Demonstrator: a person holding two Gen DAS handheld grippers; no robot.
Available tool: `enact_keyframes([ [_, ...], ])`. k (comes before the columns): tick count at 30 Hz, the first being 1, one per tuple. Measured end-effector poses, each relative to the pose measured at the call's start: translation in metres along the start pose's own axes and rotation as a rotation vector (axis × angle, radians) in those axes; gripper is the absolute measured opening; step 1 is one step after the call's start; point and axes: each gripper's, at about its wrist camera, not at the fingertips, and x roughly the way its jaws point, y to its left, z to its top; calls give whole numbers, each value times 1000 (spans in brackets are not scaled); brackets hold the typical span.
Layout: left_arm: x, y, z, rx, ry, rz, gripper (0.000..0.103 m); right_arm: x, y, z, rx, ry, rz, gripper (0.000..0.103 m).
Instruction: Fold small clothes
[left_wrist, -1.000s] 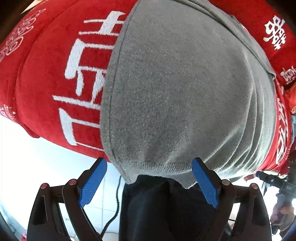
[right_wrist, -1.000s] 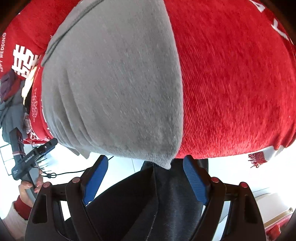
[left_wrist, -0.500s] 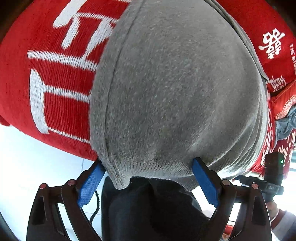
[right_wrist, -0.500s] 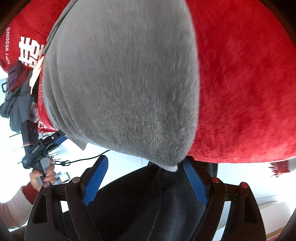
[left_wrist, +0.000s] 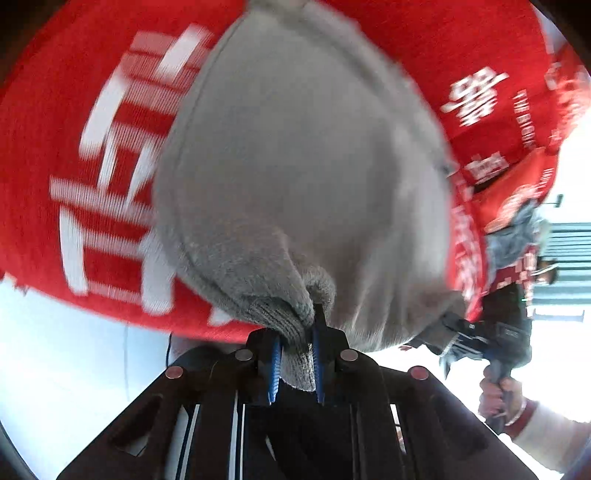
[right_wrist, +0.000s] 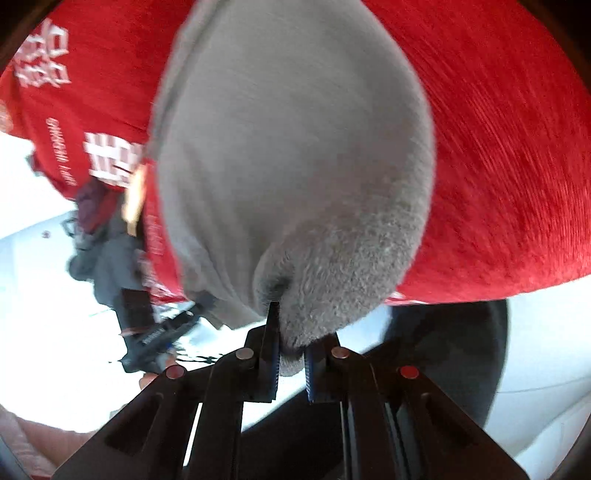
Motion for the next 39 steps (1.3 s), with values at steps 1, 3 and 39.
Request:
enact_keyframes([
  [1, -9, -6, 8, 8, -24, -19, 15, -7, 8, 2, 0, -24, 36, 11],
  [3, -23, -12, 26, 17, -70, -46, 15, -23, 21, 10, -1, -71, 88, 11],
  [39, -6, -78, 208, 338, -130, 467, 73, -61, 125, 195, -544, -157, -564, 64],
])
